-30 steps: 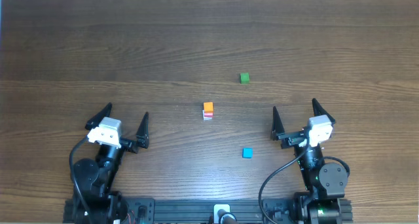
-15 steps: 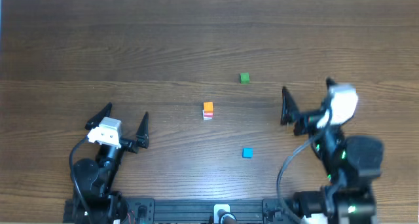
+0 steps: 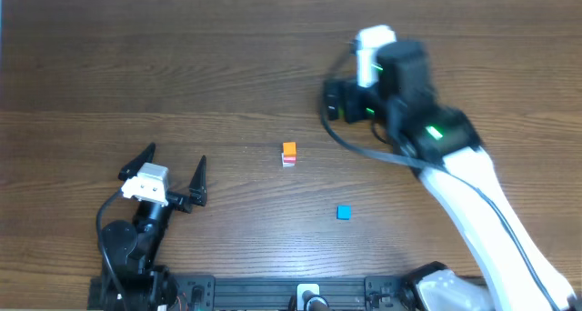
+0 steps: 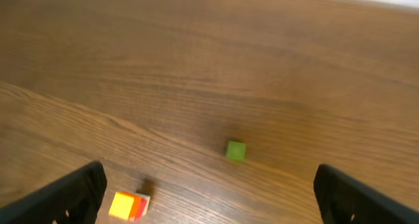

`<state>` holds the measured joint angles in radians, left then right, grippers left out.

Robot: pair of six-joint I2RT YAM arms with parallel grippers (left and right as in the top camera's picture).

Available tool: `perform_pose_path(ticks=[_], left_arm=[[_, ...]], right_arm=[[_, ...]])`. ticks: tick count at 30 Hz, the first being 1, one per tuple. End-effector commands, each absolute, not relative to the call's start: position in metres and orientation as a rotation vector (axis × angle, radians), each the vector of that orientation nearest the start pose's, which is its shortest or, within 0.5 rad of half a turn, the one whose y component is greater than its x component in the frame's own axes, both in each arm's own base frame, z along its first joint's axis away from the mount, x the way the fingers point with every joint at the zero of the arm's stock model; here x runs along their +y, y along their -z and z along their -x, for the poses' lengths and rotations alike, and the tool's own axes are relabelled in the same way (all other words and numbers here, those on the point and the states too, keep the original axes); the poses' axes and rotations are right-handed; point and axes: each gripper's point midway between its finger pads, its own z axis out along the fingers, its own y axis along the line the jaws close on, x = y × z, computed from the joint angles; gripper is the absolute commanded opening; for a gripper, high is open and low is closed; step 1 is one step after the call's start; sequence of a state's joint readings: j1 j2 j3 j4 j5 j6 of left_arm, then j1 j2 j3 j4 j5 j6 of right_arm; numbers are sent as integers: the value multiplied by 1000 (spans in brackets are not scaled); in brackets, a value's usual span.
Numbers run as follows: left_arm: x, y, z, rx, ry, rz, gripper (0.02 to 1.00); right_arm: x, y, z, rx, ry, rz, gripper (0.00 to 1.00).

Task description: Stack Cubes

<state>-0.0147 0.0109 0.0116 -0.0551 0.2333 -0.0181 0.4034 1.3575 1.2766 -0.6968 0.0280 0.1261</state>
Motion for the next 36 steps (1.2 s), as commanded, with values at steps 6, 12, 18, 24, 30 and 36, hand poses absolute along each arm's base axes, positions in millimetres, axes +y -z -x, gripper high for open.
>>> perform_pose_path(ticks=[6, 12, 18, 24, 30, 36], left_arm=[[-45, -163, -241, 1611, 207, -198, 1000], [-45, -163, -241, 1611, 207, -198, 1000], [-45, -163, -241, 1611, 207, -198, 998], [-45, -163, -241, 1611, 207, -198, 1000], [-45, -163, -241, 1611, 207, -198, 1000], [-45, -163, -241, 1611, 207, -198, 1000]], right_arm=[[162, -147, -403, 2683, -118, 35, 993], [155, -92, -416, 2856, -70, -77, 993], [139, -48, -416, 2961, -22, -130, 993], [132, -18, -414, 3025, 13, -127, 993], [133, -12, -416, 3026, 15, -92, 974], [136, -12, -414, 3030, 13, -10, 779]])
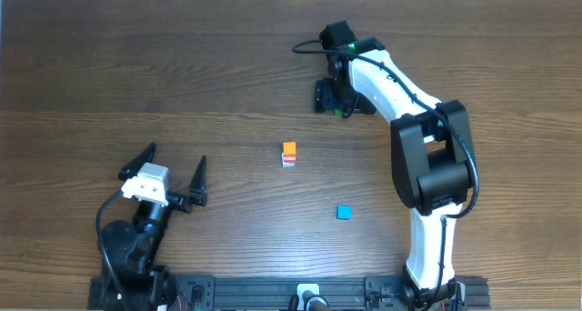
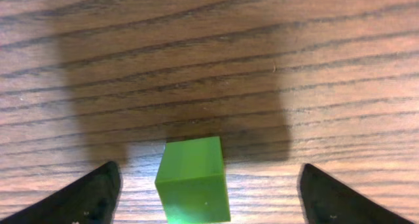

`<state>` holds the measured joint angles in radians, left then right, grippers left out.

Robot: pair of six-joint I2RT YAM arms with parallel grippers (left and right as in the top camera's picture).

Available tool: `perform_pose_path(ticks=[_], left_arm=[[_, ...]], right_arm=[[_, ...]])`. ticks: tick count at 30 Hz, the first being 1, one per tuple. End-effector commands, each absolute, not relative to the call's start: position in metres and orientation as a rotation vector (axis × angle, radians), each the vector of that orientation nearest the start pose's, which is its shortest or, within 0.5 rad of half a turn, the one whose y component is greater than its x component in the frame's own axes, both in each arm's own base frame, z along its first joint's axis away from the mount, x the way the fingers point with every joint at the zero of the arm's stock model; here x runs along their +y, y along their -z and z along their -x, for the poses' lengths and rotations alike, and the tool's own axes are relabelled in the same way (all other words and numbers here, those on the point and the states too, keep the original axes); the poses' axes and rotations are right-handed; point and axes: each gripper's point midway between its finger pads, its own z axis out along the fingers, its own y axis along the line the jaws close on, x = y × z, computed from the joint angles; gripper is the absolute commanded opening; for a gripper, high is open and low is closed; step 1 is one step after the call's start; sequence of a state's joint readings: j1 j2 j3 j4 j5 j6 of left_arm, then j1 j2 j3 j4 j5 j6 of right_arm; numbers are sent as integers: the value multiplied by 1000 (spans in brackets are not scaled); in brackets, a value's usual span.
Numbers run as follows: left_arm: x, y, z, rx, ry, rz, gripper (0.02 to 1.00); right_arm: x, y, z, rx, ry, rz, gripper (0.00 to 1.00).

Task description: Stack Cubes

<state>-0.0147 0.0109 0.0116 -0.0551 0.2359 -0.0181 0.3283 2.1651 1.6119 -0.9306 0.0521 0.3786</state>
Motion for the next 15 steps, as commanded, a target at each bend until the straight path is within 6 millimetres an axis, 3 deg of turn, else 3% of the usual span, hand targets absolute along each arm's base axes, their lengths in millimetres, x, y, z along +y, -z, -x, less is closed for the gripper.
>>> perform_pose_path(ticks=[1, 9, 15], left_arm=[[-45, -163, -241, 1611, 207, -198, 1000], [-45, -163, -241, 1611, 207, -198, 1000], [-45, -163, -241, 1611, 207, -198, 1000]], right_arm=[[137, -12, -414, 3031, 15, 9, 766], [141, -10, -410, 3039, 23, 109, 676], [140, -9, -408, 3049, 29, 114, 520]])
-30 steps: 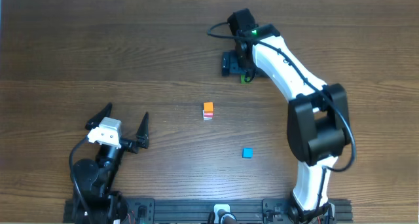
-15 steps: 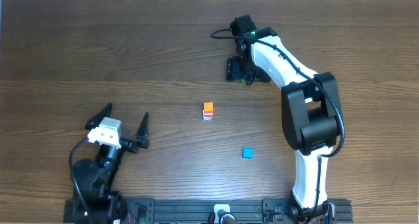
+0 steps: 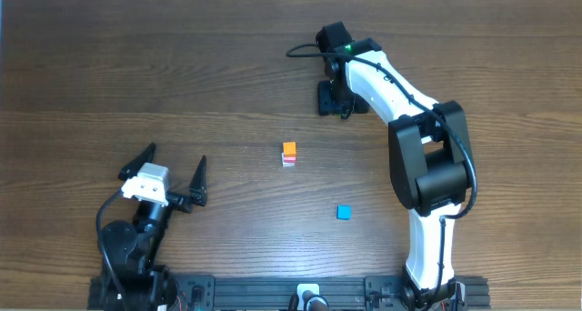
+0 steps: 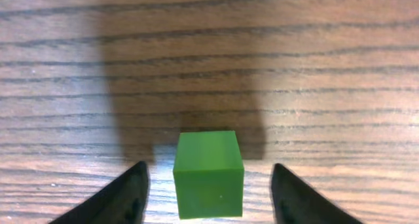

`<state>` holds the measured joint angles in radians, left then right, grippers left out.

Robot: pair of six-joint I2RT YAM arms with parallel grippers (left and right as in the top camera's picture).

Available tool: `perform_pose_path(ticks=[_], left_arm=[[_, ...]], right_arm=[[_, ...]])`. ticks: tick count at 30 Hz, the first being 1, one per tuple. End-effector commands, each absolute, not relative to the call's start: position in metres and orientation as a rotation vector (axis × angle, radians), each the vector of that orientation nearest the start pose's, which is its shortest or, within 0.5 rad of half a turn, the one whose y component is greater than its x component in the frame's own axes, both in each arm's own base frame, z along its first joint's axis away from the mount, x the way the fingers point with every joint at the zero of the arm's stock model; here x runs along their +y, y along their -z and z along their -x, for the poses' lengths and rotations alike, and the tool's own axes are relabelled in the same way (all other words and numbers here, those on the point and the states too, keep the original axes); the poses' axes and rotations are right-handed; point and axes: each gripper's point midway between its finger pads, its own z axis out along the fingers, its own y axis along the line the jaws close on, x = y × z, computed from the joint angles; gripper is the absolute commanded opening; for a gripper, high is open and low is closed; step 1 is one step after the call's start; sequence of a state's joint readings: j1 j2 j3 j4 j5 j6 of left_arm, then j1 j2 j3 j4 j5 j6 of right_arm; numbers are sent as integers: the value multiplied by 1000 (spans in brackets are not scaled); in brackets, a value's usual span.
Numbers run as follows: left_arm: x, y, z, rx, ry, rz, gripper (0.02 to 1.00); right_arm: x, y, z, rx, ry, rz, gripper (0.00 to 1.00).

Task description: Stack Cubes

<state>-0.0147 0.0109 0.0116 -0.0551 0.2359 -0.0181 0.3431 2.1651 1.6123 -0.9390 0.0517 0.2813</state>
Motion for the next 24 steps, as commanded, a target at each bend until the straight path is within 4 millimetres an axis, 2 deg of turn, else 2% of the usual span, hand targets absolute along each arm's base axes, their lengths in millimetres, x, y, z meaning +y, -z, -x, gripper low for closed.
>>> perform_pose_path(ticks=[1, 5, 8, 12, 24], left_arm=[[-45, -163, -241, 1611, 207, -198, 998], [-45, -163, -241, 1611, 207, -198, 1000], [-45, -163, -241, 1611, 207, -198, 1000], [-45, -163, -241, 1611, 207, -198, 1000], [-45, -163, -241, 1611, 207, -198, 1000]], right_arm=[[140, -9, -408, 3048, 29, 114, 518], [140, -9, -408, 3049, 29, 114, 505], [139, -8, -407, 3051, 31, 114, 441], [139, -6, -406, 3056, 32, 115, 426], [139, 4, -406, 3070, 40, 127, 286]])
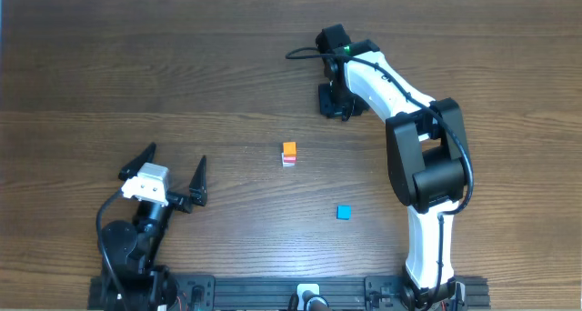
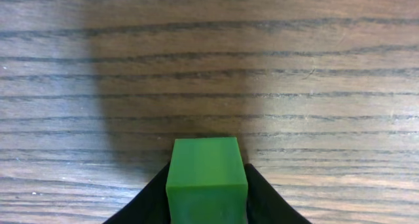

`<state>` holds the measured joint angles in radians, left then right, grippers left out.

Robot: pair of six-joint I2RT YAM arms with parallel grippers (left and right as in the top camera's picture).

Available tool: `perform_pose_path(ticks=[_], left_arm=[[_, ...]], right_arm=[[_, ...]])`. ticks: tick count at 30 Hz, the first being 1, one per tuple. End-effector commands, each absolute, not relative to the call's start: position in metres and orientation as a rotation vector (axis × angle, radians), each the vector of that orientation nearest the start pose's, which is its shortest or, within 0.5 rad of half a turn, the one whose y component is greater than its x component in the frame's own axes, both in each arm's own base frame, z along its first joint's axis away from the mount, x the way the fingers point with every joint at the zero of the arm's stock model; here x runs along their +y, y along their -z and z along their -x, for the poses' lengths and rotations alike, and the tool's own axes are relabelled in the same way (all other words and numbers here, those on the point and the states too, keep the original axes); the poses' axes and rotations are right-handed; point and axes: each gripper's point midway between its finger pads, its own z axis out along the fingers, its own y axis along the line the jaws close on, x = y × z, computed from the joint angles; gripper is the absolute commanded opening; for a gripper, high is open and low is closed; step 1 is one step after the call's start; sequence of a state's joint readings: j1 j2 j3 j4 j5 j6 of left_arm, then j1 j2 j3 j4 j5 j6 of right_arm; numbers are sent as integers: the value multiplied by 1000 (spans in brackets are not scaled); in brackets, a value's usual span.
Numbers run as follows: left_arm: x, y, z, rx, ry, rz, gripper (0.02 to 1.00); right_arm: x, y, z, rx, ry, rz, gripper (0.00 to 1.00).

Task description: Stack Cubes

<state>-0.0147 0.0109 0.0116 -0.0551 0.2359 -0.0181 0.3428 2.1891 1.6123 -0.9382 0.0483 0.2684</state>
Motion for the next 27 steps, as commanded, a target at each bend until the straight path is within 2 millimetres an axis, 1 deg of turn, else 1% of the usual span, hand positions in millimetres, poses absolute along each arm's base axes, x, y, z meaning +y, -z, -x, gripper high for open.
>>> perform_pose_path(ticks=[1, 5, 9, 10, 14, 16, 18, 21, 25, 27], left_arm=[[-45, -163, -241, 1611, 207, -198, 1000], [-45, -163, -241, 1611, 207, -198, 1000], [-45, -163, -241, 1611, 207, -198, 1000], [-45, -163, -241, 1611, 207, -198, 998], [-45, -163, -241, 1611, 207, -198, 1000], [-45, -163, -241, 1611, 207, -198, 1000], [-45, -163, -241, 1611, 207, -198, 1000], [-45, -163, -241, 1611, 207, -198, 1000], [-45, -163, -241, 1611, 207, -198, 1000], [-45, -163, -241, 1611, 207, -198, 1000]], right_arm=[[139, 4, -406, 3070, 40, 127, 279], [139, 4, -406, 3069, 39, 127, 248], [139, 3, -407, 3065, 37, 126, 183], [140, 2, -408, 3061, 35, 126, 150], [145, -7, -409, 3050, -10, 127, 66], [148, -19, -410, 3031, -39, 129, 60], [150, -36, -410, 3001, -54, 134, 58], [155, -67, -406, 2955, -76, 150, 60], [164, -113, -386, 2911, -107, 158, 53], [170, -130, -372, 2904, -123, 144, 49]])
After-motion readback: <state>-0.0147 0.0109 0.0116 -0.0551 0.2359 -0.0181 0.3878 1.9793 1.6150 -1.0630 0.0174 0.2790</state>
